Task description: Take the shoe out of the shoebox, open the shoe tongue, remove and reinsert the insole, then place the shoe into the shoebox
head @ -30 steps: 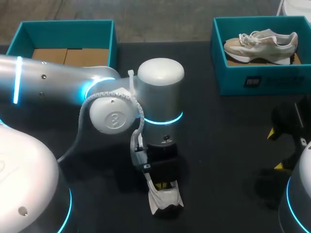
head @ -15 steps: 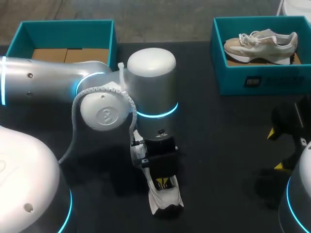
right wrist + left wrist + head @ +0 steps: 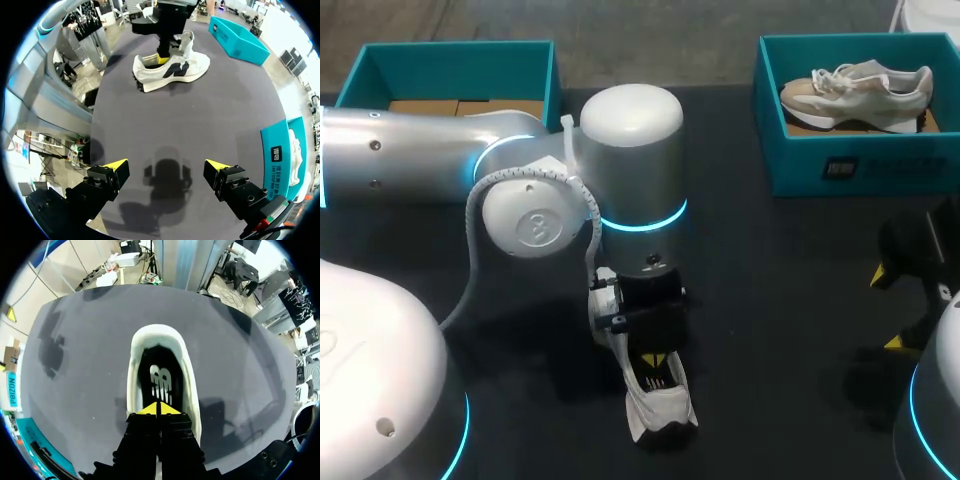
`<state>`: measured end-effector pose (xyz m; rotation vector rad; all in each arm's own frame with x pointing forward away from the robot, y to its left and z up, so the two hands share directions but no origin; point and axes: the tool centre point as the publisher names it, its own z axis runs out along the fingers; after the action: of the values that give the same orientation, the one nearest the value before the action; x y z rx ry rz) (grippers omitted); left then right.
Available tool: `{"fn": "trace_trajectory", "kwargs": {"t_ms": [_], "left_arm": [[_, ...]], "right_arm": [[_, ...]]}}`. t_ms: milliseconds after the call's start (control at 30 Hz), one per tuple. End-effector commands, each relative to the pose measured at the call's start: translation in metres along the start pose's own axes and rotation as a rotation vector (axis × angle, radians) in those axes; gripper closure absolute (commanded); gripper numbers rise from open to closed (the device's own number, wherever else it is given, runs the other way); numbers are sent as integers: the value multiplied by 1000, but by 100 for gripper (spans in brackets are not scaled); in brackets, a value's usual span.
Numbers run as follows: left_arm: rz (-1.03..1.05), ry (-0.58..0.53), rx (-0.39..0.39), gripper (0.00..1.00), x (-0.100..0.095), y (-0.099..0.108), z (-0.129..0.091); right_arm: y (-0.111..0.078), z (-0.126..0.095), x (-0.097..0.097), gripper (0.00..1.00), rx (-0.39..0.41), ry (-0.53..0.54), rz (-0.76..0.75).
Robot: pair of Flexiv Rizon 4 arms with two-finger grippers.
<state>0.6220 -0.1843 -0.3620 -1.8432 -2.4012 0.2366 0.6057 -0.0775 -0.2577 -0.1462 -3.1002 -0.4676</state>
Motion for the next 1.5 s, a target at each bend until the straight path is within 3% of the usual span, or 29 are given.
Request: {"fn": "trace_trajectory", "kwargs": {"t_ms": [33,367,433,733,967,1300,1500], "left_arm": [[-8,14,1,100,-6,8,0],[-19,41,-1,100,-4,11,2],[-14,40,28,100,-3,9,0],[52,102,91,100,3,-28,26],[79,158,91,100,15,-46,30],[26,189,85,100,19,-34,65],[22,163,71,100,18,-33,56]], "right_arm": [[0,0,1,0,2,-2,1],[0,0,1,0,2,-2,1],[0,0,1,0,2,-2,1],[0,0,1,0,2,-2,1],[0,0,1,0,2,-2,1],[0,0,1,0,2,-2,1],[0,0,1,0,2,-2,1]]}}
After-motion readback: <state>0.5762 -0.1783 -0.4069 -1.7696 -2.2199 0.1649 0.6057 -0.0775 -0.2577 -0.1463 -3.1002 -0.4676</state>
